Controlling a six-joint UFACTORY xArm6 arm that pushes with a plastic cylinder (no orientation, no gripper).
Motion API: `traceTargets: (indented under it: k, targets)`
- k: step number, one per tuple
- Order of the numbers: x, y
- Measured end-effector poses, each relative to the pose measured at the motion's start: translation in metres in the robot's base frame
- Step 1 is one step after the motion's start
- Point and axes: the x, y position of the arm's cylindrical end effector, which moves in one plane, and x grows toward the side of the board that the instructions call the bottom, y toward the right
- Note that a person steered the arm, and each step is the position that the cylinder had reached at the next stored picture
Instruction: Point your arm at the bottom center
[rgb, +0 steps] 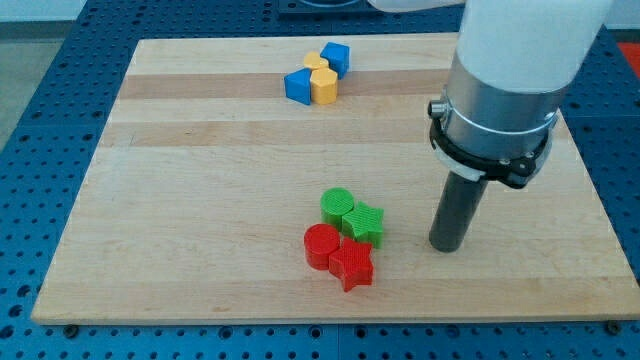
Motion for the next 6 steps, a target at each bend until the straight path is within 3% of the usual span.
traceTargets:
  k: [5,6]
  targets:
    - [0.015,-0.015]
    - [0.07,-0.03]
